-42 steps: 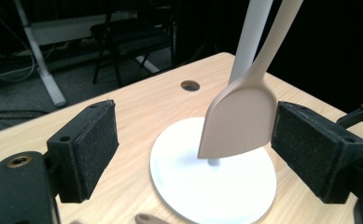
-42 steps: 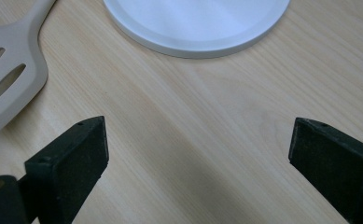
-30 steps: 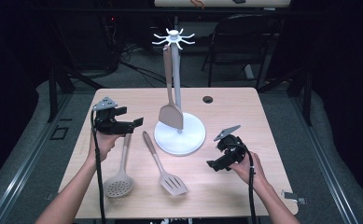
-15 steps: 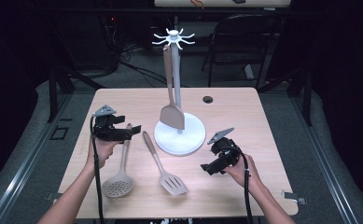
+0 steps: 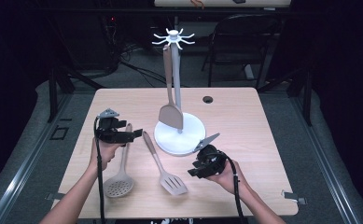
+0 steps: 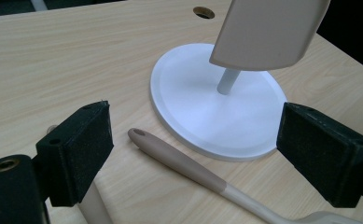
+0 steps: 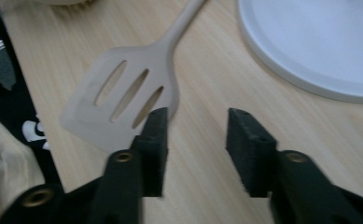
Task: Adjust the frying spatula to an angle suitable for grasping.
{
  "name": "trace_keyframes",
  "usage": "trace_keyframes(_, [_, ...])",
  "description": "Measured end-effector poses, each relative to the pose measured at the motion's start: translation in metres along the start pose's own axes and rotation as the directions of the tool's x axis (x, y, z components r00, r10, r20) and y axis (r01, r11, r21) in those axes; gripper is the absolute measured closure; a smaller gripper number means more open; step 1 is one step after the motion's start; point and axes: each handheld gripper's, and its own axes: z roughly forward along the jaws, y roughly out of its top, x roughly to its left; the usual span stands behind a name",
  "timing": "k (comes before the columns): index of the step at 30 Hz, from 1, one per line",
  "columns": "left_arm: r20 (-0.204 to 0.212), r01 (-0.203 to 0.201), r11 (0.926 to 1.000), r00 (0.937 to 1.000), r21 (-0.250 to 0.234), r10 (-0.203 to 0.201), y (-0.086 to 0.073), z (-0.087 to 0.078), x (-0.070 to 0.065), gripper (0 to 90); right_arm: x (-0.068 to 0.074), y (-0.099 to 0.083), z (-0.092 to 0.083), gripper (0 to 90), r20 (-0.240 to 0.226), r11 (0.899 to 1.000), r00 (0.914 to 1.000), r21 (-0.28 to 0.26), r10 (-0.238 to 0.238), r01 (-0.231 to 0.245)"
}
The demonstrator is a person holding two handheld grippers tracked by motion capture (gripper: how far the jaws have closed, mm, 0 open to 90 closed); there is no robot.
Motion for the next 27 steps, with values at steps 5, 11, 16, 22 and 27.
trace_keyframes(5, [0.0, -0.003, 1.0, 1.0, 0.0, 0.003, 0.0, 0.001, 0.0, 10.7, 0.013, 0.003, 0.012, 78.2, -0.038, 1.0, 0.9992, 0.024, 0.012, -0.011])
trace_keyframes(11, [-0.005, 0.001, 1.0, 1.0, 0.006, -0.001, -0.001, 0.001, 0.0, 10.8, 0.025, 0.006, 0.028, 84.6, -0.067, 1.0, 0.9975, 0.016, 0.024, -0.023])
trace_keyframes(16, [-0.001, -0.002, 0.9998, 1.0, 0.018, 0.002, -0.002, 0.003, 0.0, 10.9, 0.04, 0.009, 0.041, 85.3, -0.101, 0.999, 0.9948, 0.036, -0.015, 0.019])
trace_keyframes(22, [-0.001, -0.003, 0.9997, 1.0, 0.023, 0.003, -0.004, 0.005, -0.001, 11.1, 0.043, 0.005, 0.056, 87.7, -0.097, 0.994, 0.9945, 0.095, -0.04, 0.049])
trace_keyframes(27, [-0.015, -0.001, 0.9997, 0.9999, 0.024, 0.001, -0.007, 0.006, -0.002, 11.7, 0.042, 0.0, 0.071, 90.0, -0.07, 0.987, 0.9964, 0.153, -0.047, 0.057])
